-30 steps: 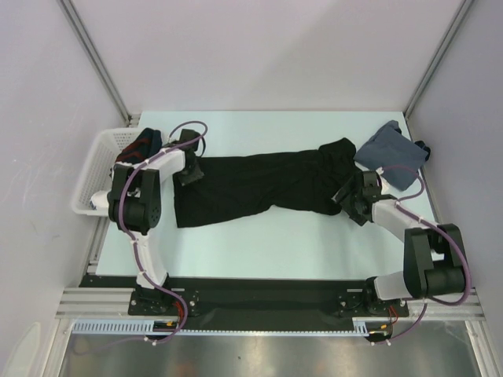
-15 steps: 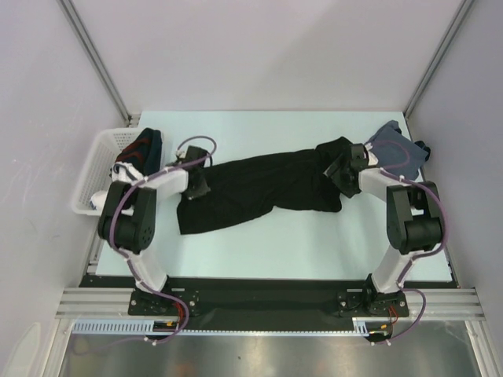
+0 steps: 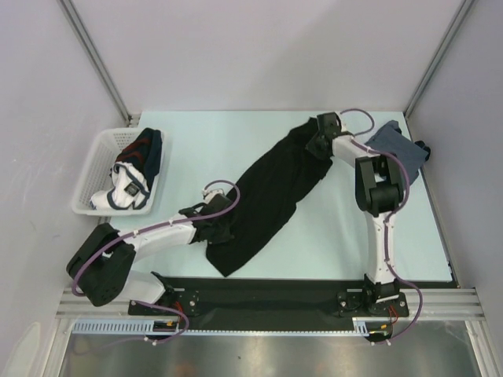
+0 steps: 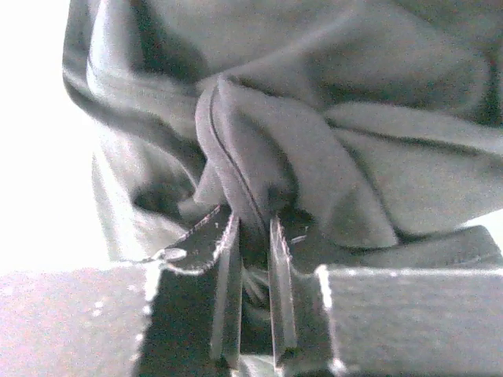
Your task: Fold and stack the tank tops
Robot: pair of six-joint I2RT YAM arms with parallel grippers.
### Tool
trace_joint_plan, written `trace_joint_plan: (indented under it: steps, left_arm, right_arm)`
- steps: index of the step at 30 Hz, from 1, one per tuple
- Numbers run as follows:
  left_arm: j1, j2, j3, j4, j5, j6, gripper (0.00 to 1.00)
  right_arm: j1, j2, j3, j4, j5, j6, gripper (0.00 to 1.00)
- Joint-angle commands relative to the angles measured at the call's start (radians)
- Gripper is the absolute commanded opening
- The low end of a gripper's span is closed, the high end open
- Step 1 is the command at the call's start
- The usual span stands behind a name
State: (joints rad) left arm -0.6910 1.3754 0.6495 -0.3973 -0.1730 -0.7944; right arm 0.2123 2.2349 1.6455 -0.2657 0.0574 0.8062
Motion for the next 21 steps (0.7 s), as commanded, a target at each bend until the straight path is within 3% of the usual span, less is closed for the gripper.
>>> trace_joint_plan:
  steps: [1, 6, 9, 11, 12, 15, 16, 19, 21]
  left_arm:
    - [-0.103, 0.005, -0.053, -0.075, 0.096, -0.147, 0.00]
    - [-0.226, 0.050, -0.082, 0.041, 0.135, -0.242, 0.01]
    - [-0.295, 0.047, -0.100, 0.144, 0.129, -0.336, 0.16]
    - [-0.329, 0.034, -0.119, 0.187, 0.124, -0.367, 0.20]
    - [-0.338, 0.037, -0.120, 0.213, 0.127, -0.377, 0.24]
    - [-0.363, 0.066, -0.096, 0.186, 0.124, -0.387, 0.49]
    - [-0.370, 0.076, -0.082, 0.175, 0.121, -0.387, 0.61]
    - [-0.421, 0.054, -0.067, 0.129, 0.084, -0.407, 0.77]
    - [-0.432, 0.018, -0.059, 0.088, 0.057, -0.413, 0.80]
  right_arm:
    - [0.001, 0.167, 0.241, -0.073, -0.039, -0.038, 0.16]
    - [-0.005, 0.360, 0.531, -0.030, -0.137, -0.045, 0.17]
    - [-0.022, 0.494, 0.703, 0.025, -0.244, -0.010, 0.07]
    - [-0.033, 0.557, 0.792, 0.086, -0.312, 0.027, 0.08]
    - [-0.034, 0.565, 0.807, 0.111, -0.324, 0.031, 0.24]
    - [-0.031, 0.549, 0.804, 0.172, -0.318, -0.010, 0.83]
    - [-0.031, 0.539, 0.798, 0.189, -0.312, -0.030, 0.88]
    - [-0.037, 0.497, 0.774, 0.181, -0.301, -0.100, 0.91]
    - [-0.050, 0.458, 0.755, 0.163, -0.301, -0.152, 0.89]
